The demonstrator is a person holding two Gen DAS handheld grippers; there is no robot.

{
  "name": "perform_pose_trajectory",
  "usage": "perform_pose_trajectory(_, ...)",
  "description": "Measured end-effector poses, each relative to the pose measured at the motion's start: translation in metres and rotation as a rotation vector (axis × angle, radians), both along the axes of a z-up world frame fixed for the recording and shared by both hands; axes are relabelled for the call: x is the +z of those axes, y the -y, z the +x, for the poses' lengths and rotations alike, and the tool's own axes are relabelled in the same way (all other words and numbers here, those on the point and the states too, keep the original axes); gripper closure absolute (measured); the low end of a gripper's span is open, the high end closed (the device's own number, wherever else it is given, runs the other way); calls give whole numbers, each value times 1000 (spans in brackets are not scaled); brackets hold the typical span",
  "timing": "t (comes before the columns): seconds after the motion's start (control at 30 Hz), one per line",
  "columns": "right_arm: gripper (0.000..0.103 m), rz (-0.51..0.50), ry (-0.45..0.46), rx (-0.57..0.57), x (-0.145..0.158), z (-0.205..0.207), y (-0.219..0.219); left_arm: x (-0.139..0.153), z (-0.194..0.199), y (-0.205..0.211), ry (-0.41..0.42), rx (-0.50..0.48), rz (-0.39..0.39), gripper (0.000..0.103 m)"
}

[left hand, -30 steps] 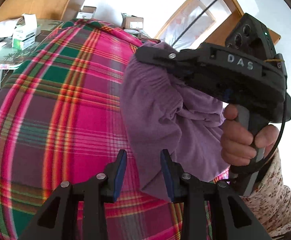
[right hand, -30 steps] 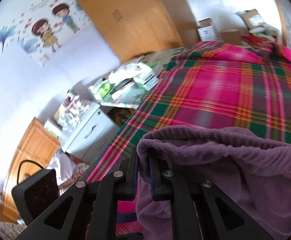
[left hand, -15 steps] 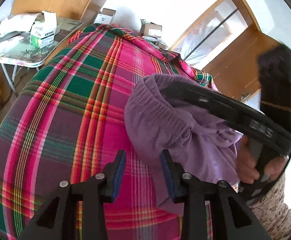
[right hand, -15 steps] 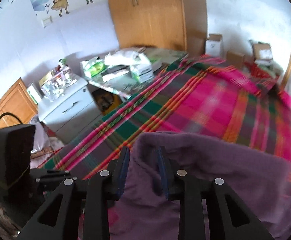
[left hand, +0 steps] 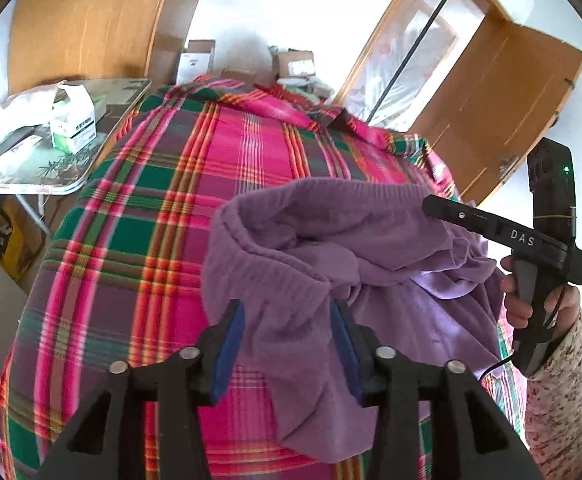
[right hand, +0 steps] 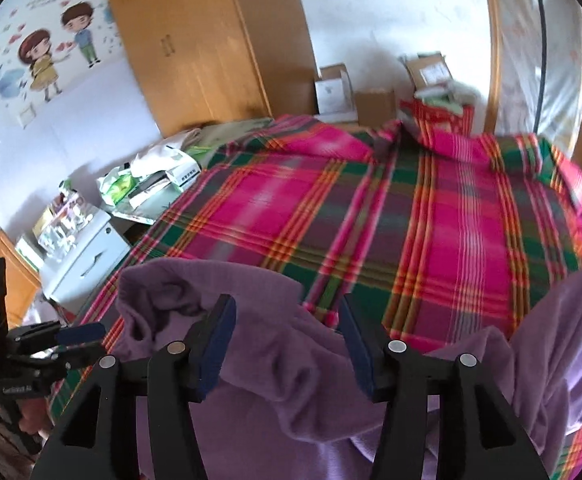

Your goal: Fold clothes

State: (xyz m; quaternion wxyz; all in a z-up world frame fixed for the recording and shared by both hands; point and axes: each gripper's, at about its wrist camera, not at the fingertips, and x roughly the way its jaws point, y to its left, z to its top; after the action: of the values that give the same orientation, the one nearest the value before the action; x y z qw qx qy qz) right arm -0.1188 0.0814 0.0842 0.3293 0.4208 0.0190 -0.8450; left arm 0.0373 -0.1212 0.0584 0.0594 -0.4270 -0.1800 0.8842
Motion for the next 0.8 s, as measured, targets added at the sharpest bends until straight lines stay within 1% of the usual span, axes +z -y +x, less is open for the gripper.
perform_pose_trajectory(0.07,47,-35,48,19,-8,-6,1,-2,-7,-12,22,-15,-24,55)
perform_pose_trajectory(0.13,47,-71,92,41,-16,-10,1,-10,-15,-18,56,-3,-42,55)
perform_pose_trajectory(0.2,47,-95,121,64,-21,-12,6,-17,-23,-23,90,10,-61,55)
perform_pose_trajectory(0.23,47,-93,119,75,-22,-10,9,-20,-25,-22,107,33,-75,55)
perform_pose_trajectory(0.27,48,-80,108,87,-22,-9,14,-23,-27,-21,124,55,-88,55)
perform_pose_trajectory(0.3,50,-67,97,99,-22,-7,18,-24,-27,-18,128,66,-79,55)
perform_pose_trajectory(0.37,81,-40,69,116,-21,-5,27,-27,-26,-11,135,88,-60,55)
perform_pose_trajectory(0.47,90,-11,7,123,-15,-1,36,-30,-25,-2,146,122,-33,55)
perform_pose_trajectory(0.5,90,-4,-11,127,-12,-1,40,-32,-24,2,150,133,-24,55)
perform_pose_trajectory(0.6,91,20,-57,137,-6,-5,51,-36,-23,11,160,166,4,59)
perform_pose_trajectory(0.67,91,35,-88,144,-2,-8,59,-39,-19,21,156,183,48,67)
perform_pose_trajectory(0.8,91,59,-120,152,1,-16,78,-45,-10,41,149,217,132,76)
